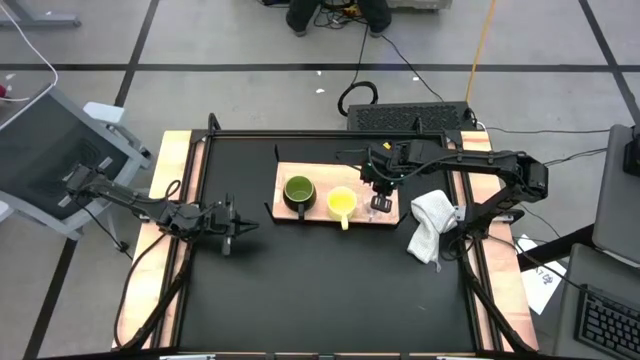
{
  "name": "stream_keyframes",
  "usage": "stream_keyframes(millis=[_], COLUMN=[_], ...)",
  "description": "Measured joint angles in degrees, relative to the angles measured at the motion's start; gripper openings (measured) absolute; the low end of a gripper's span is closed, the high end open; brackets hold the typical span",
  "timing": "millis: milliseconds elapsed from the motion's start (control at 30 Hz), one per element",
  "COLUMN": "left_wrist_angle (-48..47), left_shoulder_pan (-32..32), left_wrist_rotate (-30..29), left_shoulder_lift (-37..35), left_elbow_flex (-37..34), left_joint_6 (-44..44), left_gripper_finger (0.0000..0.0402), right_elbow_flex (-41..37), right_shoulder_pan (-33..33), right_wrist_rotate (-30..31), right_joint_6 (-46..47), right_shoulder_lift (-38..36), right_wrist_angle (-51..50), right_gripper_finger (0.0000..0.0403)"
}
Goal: Stack small to large cups/mugs on shelf
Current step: Put the transparent mug on the shelf
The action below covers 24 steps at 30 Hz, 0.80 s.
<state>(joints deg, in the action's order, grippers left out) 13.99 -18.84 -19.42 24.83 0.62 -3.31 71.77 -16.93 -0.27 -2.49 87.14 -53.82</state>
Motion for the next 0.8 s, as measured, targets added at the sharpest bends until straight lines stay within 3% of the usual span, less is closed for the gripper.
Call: stream_keyframes(millis=[800], left_wrist_angle=[-0.03], left_shoulder_pan=[0.01], left_wrist_rotate=[-0.02], left_shoulder_lift=[-0.01], left_elbow_flex=[-0.01], left_joint_6=[0.11], left_gripper_finger=[0.0019], right_elbow_flex=[-0.11], right_shoulder_pan=[0.52], right_wrist_rotate=[0.22], right_joint_6=[0.80], right_shoulder_lift=[0.13], right_wrist_angle=[-0.05], right_gripper_finger=[0.0000])
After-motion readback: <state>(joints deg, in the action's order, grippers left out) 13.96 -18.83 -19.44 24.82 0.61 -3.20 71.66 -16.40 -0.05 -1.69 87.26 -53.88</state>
